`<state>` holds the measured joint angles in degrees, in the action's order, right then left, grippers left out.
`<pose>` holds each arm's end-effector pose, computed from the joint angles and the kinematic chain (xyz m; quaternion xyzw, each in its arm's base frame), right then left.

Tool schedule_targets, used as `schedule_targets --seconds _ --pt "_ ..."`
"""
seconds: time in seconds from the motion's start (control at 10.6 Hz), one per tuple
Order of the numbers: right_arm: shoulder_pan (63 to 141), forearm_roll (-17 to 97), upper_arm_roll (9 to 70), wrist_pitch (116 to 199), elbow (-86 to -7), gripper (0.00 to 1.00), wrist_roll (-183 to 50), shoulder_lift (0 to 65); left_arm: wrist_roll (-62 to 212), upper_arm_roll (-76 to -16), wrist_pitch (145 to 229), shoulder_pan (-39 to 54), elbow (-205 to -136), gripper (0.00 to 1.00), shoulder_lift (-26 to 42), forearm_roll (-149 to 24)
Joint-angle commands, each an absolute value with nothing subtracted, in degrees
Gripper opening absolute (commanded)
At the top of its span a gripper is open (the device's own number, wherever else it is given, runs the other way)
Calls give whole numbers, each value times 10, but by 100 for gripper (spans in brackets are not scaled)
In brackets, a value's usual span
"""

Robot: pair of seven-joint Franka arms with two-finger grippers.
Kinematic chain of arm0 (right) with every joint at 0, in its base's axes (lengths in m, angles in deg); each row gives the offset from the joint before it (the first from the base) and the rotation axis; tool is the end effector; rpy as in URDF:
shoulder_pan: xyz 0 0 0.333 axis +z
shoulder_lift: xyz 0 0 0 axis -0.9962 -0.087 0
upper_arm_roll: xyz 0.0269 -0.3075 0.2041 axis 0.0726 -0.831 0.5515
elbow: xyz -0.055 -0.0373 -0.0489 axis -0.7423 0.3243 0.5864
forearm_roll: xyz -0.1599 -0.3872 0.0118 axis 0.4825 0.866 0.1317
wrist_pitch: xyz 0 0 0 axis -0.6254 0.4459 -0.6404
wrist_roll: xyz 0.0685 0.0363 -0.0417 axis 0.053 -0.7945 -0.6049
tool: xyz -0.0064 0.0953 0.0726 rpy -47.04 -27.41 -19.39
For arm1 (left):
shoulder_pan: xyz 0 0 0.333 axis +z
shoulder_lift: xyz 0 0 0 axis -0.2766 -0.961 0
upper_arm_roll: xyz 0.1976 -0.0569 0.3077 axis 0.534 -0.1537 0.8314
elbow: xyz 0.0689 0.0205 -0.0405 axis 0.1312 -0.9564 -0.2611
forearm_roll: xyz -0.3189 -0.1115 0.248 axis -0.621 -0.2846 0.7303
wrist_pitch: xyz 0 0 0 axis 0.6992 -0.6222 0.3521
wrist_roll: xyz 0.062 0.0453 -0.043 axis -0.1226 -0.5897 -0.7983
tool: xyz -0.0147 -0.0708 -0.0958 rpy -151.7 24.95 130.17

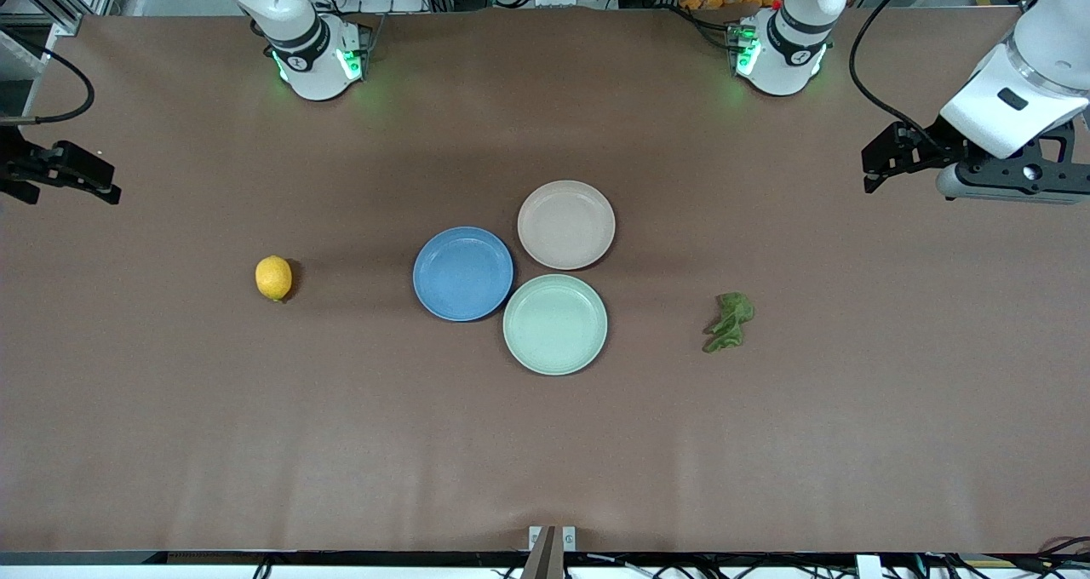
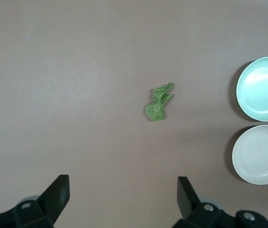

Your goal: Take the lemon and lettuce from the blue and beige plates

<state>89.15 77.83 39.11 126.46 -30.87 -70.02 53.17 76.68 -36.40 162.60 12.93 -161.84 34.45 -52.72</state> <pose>0.5923 -0.0155 0.6821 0.9997 0.0021 -0.0188 0.0138 0.5705 -0.1152 0.6723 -0.9979 0.0600 -0.0240 0.0043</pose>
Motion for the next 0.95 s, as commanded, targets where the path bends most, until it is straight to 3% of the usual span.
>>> schedule_targets --seconds 0.0,0.85 --pt "886 766 395 1254 -298 100 -706 527 776 -365 1615 132 -1610 100 345 -542" --pt "886 766 395 1253 -299 100 -706 527 777 -361 1615 132 -1609 100 344 -553"
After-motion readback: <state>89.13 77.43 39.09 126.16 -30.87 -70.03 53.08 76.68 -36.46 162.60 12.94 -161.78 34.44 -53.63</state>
